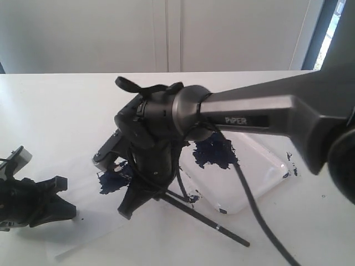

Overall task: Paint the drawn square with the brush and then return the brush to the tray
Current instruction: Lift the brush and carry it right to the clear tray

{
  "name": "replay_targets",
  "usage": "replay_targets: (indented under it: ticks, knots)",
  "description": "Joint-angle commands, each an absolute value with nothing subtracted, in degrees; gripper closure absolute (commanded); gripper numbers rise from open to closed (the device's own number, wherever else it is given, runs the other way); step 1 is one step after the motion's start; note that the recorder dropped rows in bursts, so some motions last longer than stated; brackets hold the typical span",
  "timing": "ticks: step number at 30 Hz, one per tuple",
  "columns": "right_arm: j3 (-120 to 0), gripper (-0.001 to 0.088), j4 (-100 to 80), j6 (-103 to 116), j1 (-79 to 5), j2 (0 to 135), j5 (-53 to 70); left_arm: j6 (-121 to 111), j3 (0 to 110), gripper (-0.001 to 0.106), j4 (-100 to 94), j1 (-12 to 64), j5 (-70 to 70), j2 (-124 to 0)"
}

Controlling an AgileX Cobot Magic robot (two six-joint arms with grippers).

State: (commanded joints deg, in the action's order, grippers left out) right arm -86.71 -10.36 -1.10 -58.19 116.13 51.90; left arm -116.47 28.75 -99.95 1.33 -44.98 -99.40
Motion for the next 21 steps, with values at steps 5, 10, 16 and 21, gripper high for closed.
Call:
replay_targets:
  ticks: [5,10,16,21]
  knots:
    - [-86.59,0.0868,-13.31,5.02,-58.19,110.83,53.28,-114.8,28.75,0.105,-99.95,1.33,-43.74,-99.4]
    - [-86.11,0.0868,-20.9,11.36,-58.19,108.68,55.15,-108.95,28.75,0.105,-98.86,1.33,-45.91,-99.29]
    - [-79.21,0.0868,-27.04,18.32,-58.19,105.07,50.44,-103.44,28.75,0.105,-95.2,1.33,-49.75,-93.99]
    - [-70.71,0.0868,-32.31,25.26,-58.19,100.38,44.99,-104.98,28.75,0.105,-96.09,1.33,-49.27,-85.82]
